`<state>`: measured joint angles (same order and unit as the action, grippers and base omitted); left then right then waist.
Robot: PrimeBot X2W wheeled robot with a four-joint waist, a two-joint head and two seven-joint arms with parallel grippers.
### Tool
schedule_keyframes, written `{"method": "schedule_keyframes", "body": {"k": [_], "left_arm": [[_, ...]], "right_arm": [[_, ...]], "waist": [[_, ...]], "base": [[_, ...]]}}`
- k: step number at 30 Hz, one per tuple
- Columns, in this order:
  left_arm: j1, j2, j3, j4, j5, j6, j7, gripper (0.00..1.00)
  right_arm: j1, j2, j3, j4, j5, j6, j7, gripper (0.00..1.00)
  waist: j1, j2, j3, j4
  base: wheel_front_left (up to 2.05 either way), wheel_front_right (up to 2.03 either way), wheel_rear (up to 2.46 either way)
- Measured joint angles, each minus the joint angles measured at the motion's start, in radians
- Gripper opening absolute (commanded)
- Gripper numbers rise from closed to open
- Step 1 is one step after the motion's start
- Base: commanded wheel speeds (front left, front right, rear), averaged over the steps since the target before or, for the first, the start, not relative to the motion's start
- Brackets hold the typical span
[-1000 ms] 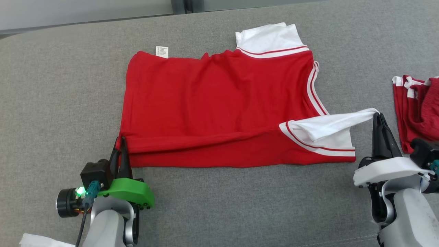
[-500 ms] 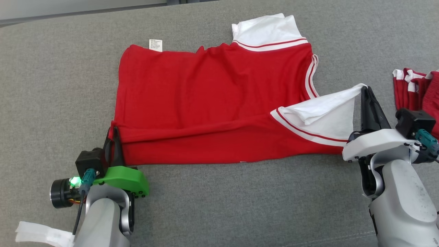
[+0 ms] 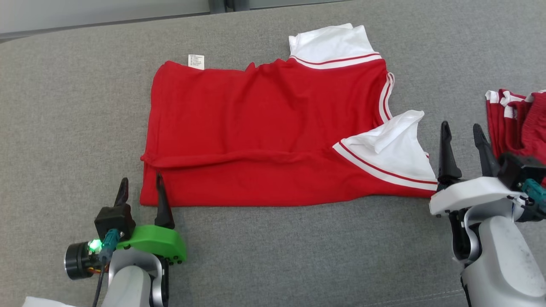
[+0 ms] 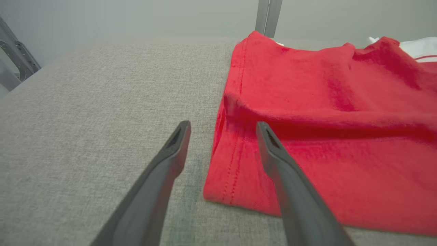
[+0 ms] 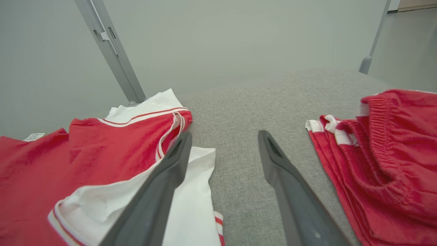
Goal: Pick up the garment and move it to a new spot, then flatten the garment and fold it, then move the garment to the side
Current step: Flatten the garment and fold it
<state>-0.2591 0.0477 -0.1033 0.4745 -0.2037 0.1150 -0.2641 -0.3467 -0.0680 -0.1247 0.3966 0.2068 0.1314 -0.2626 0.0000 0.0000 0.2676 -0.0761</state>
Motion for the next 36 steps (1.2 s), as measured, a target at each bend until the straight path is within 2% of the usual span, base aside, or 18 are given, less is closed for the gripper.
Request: {"method": "schedule_keyframes", "body": {"k": [9,21,23,24,25,28,31,32,33,34,35,36], "left_arm": [[0.051,0.000,-0.032,0.001,-0.034,-0.001,0.000,1.00],[0.031,0.000,-0.043,0.071,-0.048,0.004,0.000,1.00],[0.023,0.000,-0.046,0.081,-0.049,0.002,0.000,1.00],[0.018,0.000,-0.048,0.085,-0.049,-0.001,0.000,1.00],[0.015,0.000,-0.049,0.088,-0.049,-0.002,0.000,1.00],[0.008,0.000,-0.053,0.097,-0.051,-0.005,-0.001,1.00],[0.001,0.000,-0.058,0.107,-0.053,-0.008,-0.001,1.00],[0.001,0.001,-0.060,0.109,-0.054,-0.009,-0.001,0.80],[0.000,0.001,-0.062,0.110,-0.056,-0.009,-0.001,0.51],[-0.002,0.001,-0.063,0.111,-0.057,-0.009,-0.001,0.42],[-0.003,0.001,-0.063,0.112,-0.057,-0.010,-0.002,0.24],[-0.004,0.001,-0.065,0.110,-0.057,-0.012,-0.001,0.00]], "right_arm": [[0.112,-0.006,0.049,0.002,0.041,0.000,0.000,1.00],[0.102,-0.024,0.129,0.157,0.066,0.000,0.000,1.00],[0.089,-0.026,0.137,0.183,0.072,0.000,0.000,0.75],[0.080,-0.030,0.142,0.194,0.075,0.000,0.000,0.44],[0.074,-0.032,0.143,0.200,0.078,0.000,-0.001,0.42],[0.063,-0.034,0.153,0.209,0.089,0.000,-0.002,0.00],[0.058,-0.038,0.160,0.211,0.095,0.000,-0.003,0.00],[0.058,-0.038,0.161,0.211,0.098,0.000,-0.003,0.00],[0.057,-0.038,0.161,0.210,0.102,0.000,-0.003,0.00],[0.056,-0.038,0.156,0.205,0.108,0.000,-0.003,0.00],[0.055,-0.038,0.150,0.200,0.112,0.000,-0.003,0.00],[0.054,-0.039,0.144,0.193,0.116,0.000,-0.003,0.00]], "waist": [[0.0000,0.0000,-0.027,-0.011],[0.0000,0.0000,-0.007,-0.006],[0.0000,0.0000,-0.002,-0.004],[0.0000,0.0000,0.000,-0.004],[0.0000,0.0000,0.002,-0.004],[0.0000,0.0000,0.007,-0.003],[0.0000,0.0000,0.011,-0.005],[0.0000,0.0000,0.011,-0.005],[0.0000,0.0000,0.012,-0.005],[0.0000,0.0000,0.013,-0.005],[0.0000,0.0000,0.013,-0.005],[0.0000,0.0000,0.014,-0.005]], "base": [[0.00,0.00,0.00],[0.00,0.00,0.00],[0.00,0.00,0.00],[0.00,0.00,0.00],[0.00,0.00,0.00],[0.00,0.00,0.00],[0.00,0.00,0.00],[0.00,0.00,0.00],[0.00,0.00,0.00],[0.00,0.00,0.00],[0.00,0.00,0.00],[0.00,0.00,0.00]]}}
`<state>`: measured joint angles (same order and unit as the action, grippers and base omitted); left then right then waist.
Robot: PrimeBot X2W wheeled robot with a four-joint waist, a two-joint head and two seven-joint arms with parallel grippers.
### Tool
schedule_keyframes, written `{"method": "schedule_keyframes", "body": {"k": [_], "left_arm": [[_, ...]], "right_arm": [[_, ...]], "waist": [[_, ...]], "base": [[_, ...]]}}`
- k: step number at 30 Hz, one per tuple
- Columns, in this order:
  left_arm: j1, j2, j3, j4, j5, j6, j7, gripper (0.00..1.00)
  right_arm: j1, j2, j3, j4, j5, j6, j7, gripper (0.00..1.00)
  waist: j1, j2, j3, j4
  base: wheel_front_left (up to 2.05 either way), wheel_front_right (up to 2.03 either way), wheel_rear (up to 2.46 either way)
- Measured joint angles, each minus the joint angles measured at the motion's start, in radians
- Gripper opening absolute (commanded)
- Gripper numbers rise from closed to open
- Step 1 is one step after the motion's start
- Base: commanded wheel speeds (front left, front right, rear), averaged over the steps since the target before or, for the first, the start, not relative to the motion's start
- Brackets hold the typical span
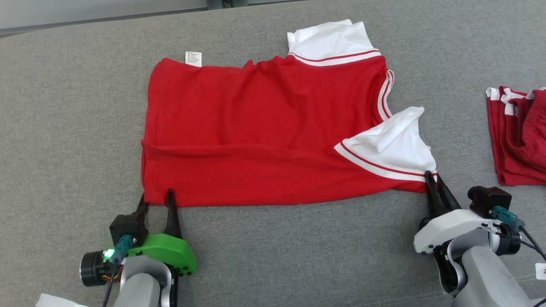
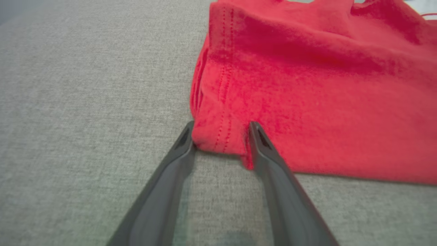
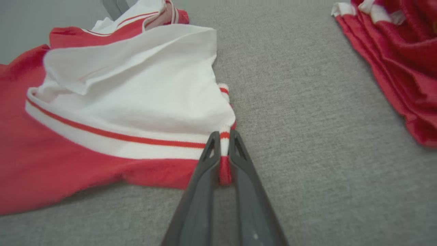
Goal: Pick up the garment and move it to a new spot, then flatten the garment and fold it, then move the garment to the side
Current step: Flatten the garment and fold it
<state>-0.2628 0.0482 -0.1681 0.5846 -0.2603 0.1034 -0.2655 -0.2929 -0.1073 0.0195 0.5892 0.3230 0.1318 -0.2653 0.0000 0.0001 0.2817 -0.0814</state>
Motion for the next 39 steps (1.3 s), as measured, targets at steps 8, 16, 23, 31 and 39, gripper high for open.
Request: {"method": "schedule_keyframes", "body": {"k": [8,16,23,31,39], "left_arm": [[0.000,-0.002,0.016,-0.074,0.015,-0.007,0.001,0.00],[0.047,-0.002,0.025,-0.118,0.021,-0.015,0.001,0.00],[0.145,-0.002,0.010,-0.127,-0.002,-0.014,0.001,0.00],[0.221,-0.002,-0.015,-0.114,-0.018,-0.010,0.001,0.00],[0.256,-0.002,-0.059,-0.049,-0.068,-0.002,0.001,0.32]], "right_arm": [[-0.015,-0.004,-0.037,-0.087,0.017,0.000,0.002,0.00],[0.010,-0.009,-0.057,-0.110,0.017,0.000,0.002,0.00],[0.111,-0.013,-0.052,-0.113,0.022,0.000,0.002,0.00],[0.206,-0.034,-0.019,-0.105,0.036,0.000,0.003,0.00],[0.222,-0.049,0.021,-0.075,0.054,0.000,0.003,0.00]], "waist": [[0.0000,0.0000,-0.014,0.005],[0.0000,0.0000,-0.067,0.014],[0.0000,0.0000,-0.142,0.025],[0.0000,0.0000,-0.211,0.051],[0.0000,0.0000,-0.215,0.071]], "base": [[0.00,0.00,0.00],[0.00,0.00,0.00],[0.00,0.00,0.00],[0.00,0.00,0.00],[0.00,0.00,0.00]]}}
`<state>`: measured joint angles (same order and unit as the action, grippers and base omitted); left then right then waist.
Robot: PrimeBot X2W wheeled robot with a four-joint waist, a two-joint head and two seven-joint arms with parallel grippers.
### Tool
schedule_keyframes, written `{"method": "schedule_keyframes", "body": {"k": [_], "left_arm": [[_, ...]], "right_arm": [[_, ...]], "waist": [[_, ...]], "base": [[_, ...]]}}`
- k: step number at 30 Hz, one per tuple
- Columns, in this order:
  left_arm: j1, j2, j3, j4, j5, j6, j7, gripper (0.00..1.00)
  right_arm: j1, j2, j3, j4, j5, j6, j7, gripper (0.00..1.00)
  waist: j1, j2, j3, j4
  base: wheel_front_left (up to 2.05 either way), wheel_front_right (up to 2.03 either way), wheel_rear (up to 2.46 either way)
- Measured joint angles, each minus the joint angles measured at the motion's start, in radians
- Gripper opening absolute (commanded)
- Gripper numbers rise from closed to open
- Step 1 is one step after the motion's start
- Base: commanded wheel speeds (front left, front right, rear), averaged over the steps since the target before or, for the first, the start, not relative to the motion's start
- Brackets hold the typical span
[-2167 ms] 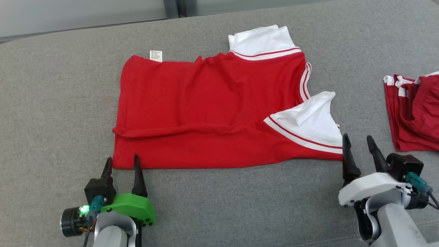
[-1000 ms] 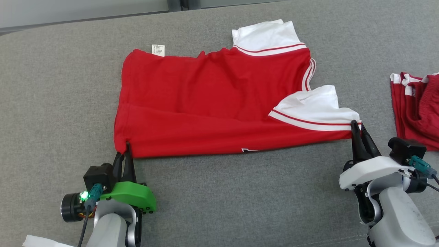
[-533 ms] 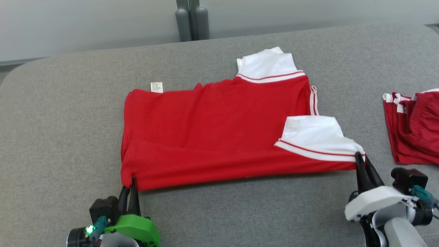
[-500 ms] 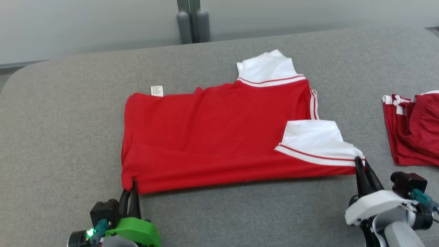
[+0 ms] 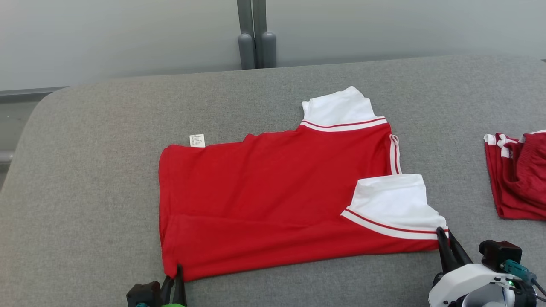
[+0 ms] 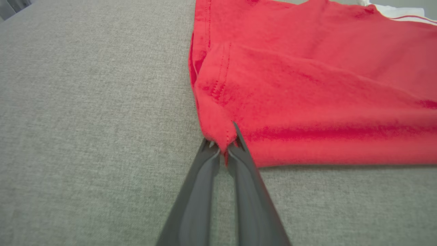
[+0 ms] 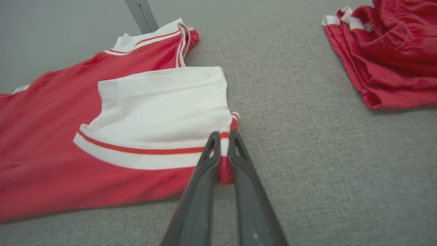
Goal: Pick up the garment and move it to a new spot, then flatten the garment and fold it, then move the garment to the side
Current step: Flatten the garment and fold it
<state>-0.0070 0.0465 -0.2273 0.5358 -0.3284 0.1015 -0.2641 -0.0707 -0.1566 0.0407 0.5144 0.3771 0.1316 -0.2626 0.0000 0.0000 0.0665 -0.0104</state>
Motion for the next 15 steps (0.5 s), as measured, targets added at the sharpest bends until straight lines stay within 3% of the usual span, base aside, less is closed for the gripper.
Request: {"method": "schedule_keyframes", "body": {"k": [1,2,3,11,15], "left_arm": [[-0.001,0.000,-0.001,0.003,-0.003,0.003,0.000,0.84],[-0.003,0.001,-0.003,0.006,-0.004,0.007,0.000,1.00],[-0.004,0.000,-0.003,0.005,-0.004,0.013,0.000,1.00],[-0.077,0.001,0.027,-0.035,0.005,0.031,0.000,1.00],[-0.171,0.001,0.046,-0.013,0.019,0.011,0.000,1.00]], "right_arm": [[0.000,0.000,0.003,0.007,0.000,0.000,0.000,0.13],[-0.001,0.000,0.006,0.016,0.001,0.000,0.000,0.54],[-0.003,0.000,0.006,0.021,0.002,0.000,0.000,1.00],[-0.069,0.000,-0.020,-0.031,-0.023,0.000,0.000,1.00],[-0.127,0.005,-0.018,-0.037,-0.041,0.000,0.000,1.00]], "waist": [[0.0000,0.0000,0.002,0.000],[0.0000,0.0000,0.005,0.001],[0.0000,0.0000,0.008,0.001],[0.0000,0.0000,0.045,0.001],[0.0000,0.0000,0.073,0.001]], "base": [[0.00,0.00,0.00],[0.00,0.00,0.00],[0.00,0.00,0.00],[0.00,0.00,0.00],[0.00,0.00,0.00]]}}
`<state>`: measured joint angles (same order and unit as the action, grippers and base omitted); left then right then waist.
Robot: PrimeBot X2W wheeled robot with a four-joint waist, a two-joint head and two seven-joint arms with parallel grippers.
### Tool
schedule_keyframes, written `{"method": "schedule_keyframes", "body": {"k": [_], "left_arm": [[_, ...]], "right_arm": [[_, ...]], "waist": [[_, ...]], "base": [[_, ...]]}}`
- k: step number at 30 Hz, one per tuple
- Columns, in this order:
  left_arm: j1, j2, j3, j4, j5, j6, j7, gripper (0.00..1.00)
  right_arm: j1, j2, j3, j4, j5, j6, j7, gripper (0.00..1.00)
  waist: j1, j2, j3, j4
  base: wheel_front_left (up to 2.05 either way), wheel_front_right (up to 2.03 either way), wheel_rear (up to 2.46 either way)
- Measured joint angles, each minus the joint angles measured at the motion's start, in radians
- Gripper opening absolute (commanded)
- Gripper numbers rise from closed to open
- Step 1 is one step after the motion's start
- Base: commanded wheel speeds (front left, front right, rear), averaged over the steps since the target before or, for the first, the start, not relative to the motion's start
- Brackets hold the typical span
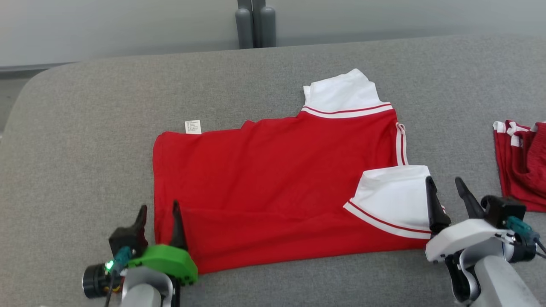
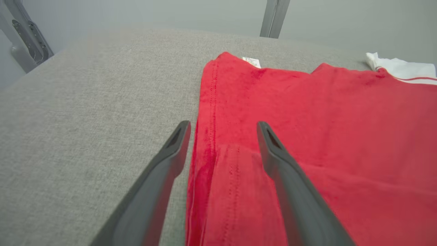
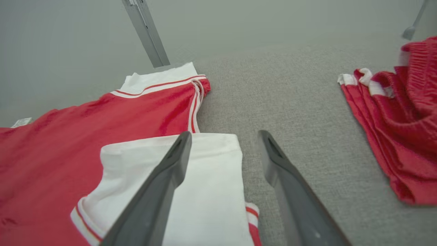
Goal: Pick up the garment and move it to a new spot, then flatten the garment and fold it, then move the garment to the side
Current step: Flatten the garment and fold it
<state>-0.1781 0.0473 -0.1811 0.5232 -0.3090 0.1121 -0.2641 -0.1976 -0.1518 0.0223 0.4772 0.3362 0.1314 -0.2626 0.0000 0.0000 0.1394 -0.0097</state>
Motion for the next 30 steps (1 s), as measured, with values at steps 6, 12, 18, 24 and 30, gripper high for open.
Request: {"method": "schedule_keyframes", "body": {"k": [6,12,18,24,30], "left_arm": [[-0.188,0.006,0.055,0.118,0.024,-0.021,0.000,1.00],[-0.358,0.038,0.072,0.274,0.045,-0.038,0.000,1.00],[-0.487,0.061,0.086,0.359,0.048,-0.047,0.000,1.00],[-0.532,0.060,0.073,0.441,0.064,-0.052,0.000,0.95],[-0.554,0.053,0.082,0.434,0.065,-0.043,-0.001,0.46]], "right_arm": [[-0.109,0.012,0.032,-0.003,-0.016,0.000,0.000,1.00],[-0.193,0.015,0.065,0.000,-0.017,0.000,0.000,1.00],[-0.276,-0.002,0.102,0.002,-0.012,0.000,0.000,1.00],[-0.343,-0.013,0.132,0.011,-0.001,0.000,0.000,1.00],[-0.429,-0.043,0.162,0.040,0.006,0.000,0.000,1.00]], "waist": [[0.0000,0.0000,0.054,-0.006],[0.0000,0.0000,0.114,-0.020],[0.0000,0.0000,0.173,-0.039],[0.0000,0.0000,0.222,-0.056],[0.0000,0.0000,0.256,-0.057]], "base": [[0.00,0.00,0.00],[0.00,0.00,0.00],[0.00,0.00,0.00],[0.00,0.00,0.00],[0.00,0.00,0.00]]}}
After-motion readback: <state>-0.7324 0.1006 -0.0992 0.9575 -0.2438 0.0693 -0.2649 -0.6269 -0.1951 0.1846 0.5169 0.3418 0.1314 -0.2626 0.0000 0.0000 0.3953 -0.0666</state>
